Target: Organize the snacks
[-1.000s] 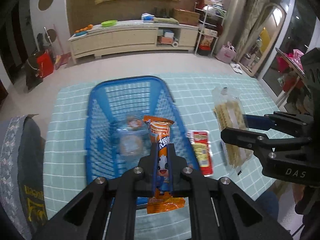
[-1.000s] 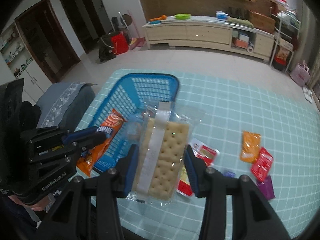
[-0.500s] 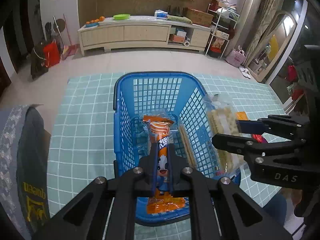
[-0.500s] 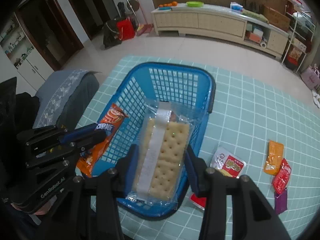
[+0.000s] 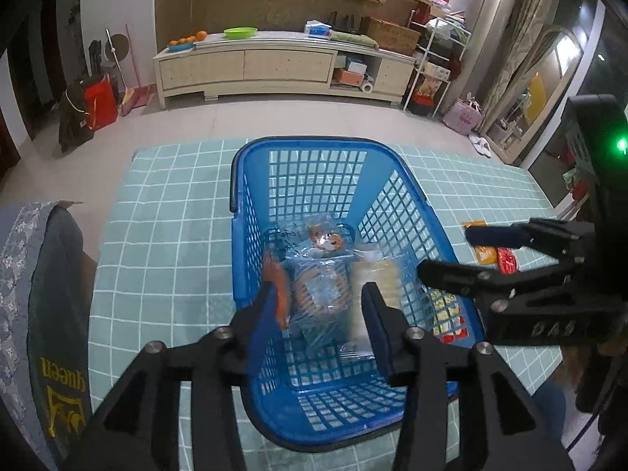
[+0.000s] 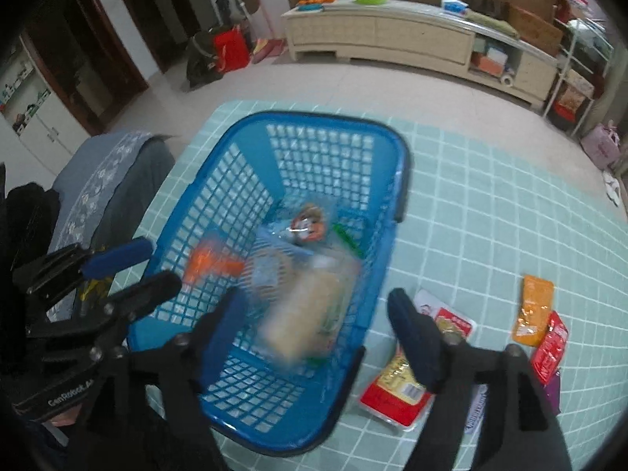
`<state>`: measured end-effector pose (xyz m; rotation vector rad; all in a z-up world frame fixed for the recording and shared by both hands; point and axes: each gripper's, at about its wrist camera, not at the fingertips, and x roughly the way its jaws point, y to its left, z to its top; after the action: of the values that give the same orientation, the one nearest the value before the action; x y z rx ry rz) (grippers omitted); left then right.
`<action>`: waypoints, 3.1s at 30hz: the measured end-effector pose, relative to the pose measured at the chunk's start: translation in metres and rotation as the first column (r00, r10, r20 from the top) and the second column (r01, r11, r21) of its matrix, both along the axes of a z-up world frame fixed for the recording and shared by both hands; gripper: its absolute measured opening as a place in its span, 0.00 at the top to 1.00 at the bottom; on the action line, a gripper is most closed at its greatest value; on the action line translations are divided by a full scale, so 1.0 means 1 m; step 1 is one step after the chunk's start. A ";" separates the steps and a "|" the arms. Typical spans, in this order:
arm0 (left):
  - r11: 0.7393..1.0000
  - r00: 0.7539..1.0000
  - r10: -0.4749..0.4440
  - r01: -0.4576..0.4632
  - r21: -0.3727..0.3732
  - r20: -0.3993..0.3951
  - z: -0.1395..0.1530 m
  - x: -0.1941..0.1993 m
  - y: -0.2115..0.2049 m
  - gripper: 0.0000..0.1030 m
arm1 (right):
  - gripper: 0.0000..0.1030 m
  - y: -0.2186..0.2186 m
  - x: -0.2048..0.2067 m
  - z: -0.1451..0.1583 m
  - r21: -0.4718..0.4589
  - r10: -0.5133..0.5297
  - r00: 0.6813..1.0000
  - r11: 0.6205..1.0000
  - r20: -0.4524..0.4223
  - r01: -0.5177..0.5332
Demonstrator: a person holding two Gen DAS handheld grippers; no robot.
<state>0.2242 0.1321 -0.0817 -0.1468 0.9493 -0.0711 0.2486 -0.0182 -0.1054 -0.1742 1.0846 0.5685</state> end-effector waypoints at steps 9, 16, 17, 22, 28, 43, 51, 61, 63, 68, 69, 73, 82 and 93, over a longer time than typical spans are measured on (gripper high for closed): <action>0.998 0.998 -0.054 0.054 0.011 0.030 0.025 -0.023 -0.033 0.37 | 0.17 -0.038 -0.022 0.021 -0.017 -0.030 0.998 0.999 0.048 0.030; 0.994 0.993 -0.108 0.106 0.037 0.039 0.036 -0.030 -0.073 0.30 | 0.17 -0.082 -0.038 0.033 0.009 -0.062 0.997 0.998 0.050 0.062; 0.992 0.992 -0.117 0.115 0.043 0.040 0.037 -0.030 -0.081 0.30 | 0.17 -0.089 -0.039 0.034 0.010 -0.068 0.996 0.998 0.050 0.068; 0.988 0.988 -0.148 0.145 0.050 0.041 0.036 -0.030 -0.114 0.30 | 0.17 -0.124 -0.042 0.036 0.020 -0.103 0.994 0.995 0.049 0.102; 0.982 0.983 -0.180 0.178 0.063 0.036 0.031 -0.025 -0.146 0.30 | 0.17 -0.164 -0.049 0.036 0.046 -0.161 0.984 0.986 0.073 0.158; 0.959 0.964 -0.263 0.266 0.097 -0.040 -0.020 -0.001 -0.221 0.30 | 0.17 -0.232 -0.049 -0.017 0.007 -0.256 0.966 0.967 0.036 0.256; 0.947 0.956 -0.275 0.288 0.142 -0.101 -0.059 0.018 -0.240 0.19 | 0.17 -0.250 -0.039 -0.053 -0.015 -0.283 0.959 0.959 -0.021 0.283; 0.949 0.953 -0.232 0.265 0.169 -0.195 -0.099 0.055 -0.243 0.18 | 0.17 -0.261 -0.022 -0.086 -0.034 -0.308 0.949 0.951 -0.061 0.306; 0.951 0.951 -0.223 0.261 0.165 -0.214 -0.108 0.064 -0.240 0.18 | 0.17 -0.263 -0.019 -0.092 -0.030 -0.309 0.948 0.951 -0.070 0.308; 0.955 0.944 -0.203 0.250 0.160 -0.262 -0.130 0.078 -0.234 0.18 | 0.17 -0.269 -0.011 -0.103 -0.015 -0.315 0.945 0.949 -0.088 0.315; 0.956 0.944 -0.194 0.243 0.164 -0.268 -0.134 0.081 -0.233 0.18 | 0.17 -0.269 -0.010 -0.105 -0.015 -0.315 0.945 0.949 -0.090 0.315; 0.966 0.942 -0.156 0.209 0.154 -0.297 -0.149 0.091 -0.221 0.18 | 0.17 -0.271 -0.006 -0.108 -0.002 -0.311 0.946 0.950 -0.093 0.312; 0.978 0.926 -0.155 0.193 0.080 -0.344 -0.169 0.099 -0.207 0.18 | 0.17 -0.273 -0.004 -0.112 0.009 -0.311 0.945 0.950 -0.100 0.313; 0.972 0.939 -0.200 0.225 0.060 -0.280 -0.152 0.085 -0.230 0.18 | 0.17 -0.273 -0.005 -0.113 0.018 -0.306 0.944 0.950 -0.119 0.311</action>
<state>0.3093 -0.0983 -0.2337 0.0336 1.2399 -0.2116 0.2437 -0.2909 -0.2188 0.0627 1.1849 0.3180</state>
